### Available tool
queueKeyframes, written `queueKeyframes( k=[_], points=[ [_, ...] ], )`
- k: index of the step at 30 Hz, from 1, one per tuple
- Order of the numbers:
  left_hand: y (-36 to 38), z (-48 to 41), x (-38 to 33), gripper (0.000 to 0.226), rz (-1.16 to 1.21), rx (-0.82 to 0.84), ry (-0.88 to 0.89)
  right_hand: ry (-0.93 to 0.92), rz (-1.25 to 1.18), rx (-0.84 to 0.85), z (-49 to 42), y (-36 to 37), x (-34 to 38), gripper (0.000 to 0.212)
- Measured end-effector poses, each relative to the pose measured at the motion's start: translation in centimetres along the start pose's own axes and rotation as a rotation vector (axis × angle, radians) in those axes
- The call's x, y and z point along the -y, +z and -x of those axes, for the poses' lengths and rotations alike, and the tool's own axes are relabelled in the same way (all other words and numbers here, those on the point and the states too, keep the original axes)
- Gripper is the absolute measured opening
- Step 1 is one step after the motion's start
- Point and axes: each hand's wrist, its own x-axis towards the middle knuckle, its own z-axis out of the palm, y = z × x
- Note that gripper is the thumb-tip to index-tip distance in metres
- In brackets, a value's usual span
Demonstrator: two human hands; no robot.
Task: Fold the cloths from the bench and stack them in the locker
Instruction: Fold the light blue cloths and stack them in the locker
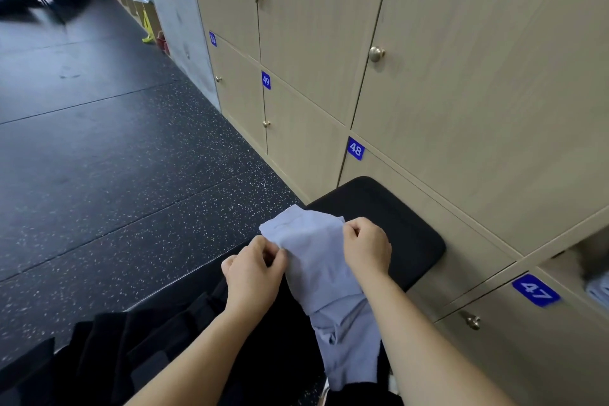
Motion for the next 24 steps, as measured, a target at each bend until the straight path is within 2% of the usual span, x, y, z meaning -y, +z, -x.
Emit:
queueKeyframes(
  k=[2,5,9,11,16,19,24],
  points=[
    [-0.4,0.1,-0.5,0.018,0.170,-0.002,-0.041,0.029,-0.166,0.013,0.5,-0.9,0.2,0.020],
    [-1.3,0.3,-1.7,0.014,0.325,0.010,0.006,0.012,-0.314,0.019,1.4,-2.6,1.0,0.016],
    [-3.1,0.4,-3.5,0.031,0.281,0.088,0.139,-0.044,-0.437,-0.031,2.9,-5.7,2.4,0.015],
    [-4.1,0.6,-4.6,0.033,0.269,0.100,0.151,-0.084,-0.470,-0.076,3.8,-7.3,3.0,0.015],
    [-7.3,2.5,-8.5,0.018,0.306,0.058,0.230,-0.207,-0.471,-0.247,6.3,-11.5,4.6,0.009],
    [-9.3,3.8,-10.9,0.016,0.324,0.073,0.280,-0.228,-0.554,-0.232,8.1,-14.8,6.0,0.008],
    [-12.1,5.8,-14.6,0.003,0.398,0.200,0.247,-0.268,-0.625,-0.249,10.7,-18.9,8.1,0.009]
  ],
)
